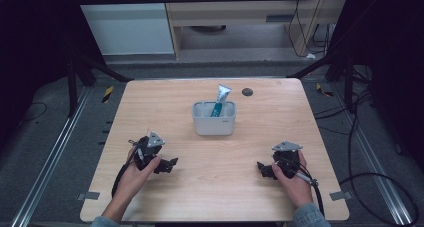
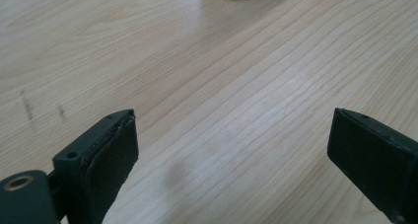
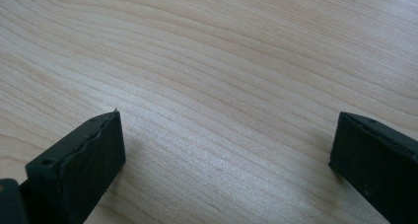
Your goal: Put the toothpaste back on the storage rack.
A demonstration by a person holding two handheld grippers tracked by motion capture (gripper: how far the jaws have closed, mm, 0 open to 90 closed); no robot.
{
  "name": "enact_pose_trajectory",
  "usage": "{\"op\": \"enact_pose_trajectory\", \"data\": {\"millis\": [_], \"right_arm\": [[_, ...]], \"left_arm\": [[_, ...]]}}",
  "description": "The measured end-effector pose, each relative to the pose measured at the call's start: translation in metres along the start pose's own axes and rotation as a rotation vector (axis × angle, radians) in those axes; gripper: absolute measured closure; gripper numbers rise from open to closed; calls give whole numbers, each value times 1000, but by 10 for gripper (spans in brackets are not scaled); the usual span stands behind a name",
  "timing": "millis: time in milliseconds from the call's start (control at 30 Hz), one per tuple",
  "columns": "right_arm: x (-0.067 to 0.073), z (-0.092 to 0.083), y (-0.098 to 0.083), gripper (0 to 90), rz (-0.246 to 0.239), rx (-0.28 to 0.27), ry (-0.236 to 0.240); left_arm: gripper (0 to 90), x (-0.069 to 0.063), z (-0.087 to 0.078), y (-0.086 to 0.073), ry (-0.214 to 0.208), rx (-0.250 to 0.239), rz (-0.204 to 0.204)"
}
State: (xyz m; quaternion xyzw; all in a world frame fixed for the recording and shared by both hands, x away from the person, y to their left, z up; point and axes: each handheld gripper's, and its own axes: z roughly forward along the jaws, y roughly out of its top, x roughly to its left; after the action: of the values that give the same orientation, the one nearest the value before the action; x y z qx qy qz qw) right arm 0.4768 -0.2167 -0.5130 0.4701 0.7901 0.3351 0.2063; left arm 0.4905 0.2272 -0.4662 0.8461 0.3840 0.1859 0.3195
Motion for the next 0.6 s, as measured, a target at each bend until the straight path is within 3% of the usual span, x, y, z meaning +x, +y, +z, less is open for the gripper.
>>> {"op": "enact_pose_trajectory", "data": {"millis": [300, 600], "right_arm": [[0, 0, 0, 5, 0, 0, 0], [0, 0, 0, 5, 0, 0, 0]], "left_arm": [[53, 23, -1, -21, 30, 13, -61], [52, 31, 3, -27, 42, 24, -78]]}}
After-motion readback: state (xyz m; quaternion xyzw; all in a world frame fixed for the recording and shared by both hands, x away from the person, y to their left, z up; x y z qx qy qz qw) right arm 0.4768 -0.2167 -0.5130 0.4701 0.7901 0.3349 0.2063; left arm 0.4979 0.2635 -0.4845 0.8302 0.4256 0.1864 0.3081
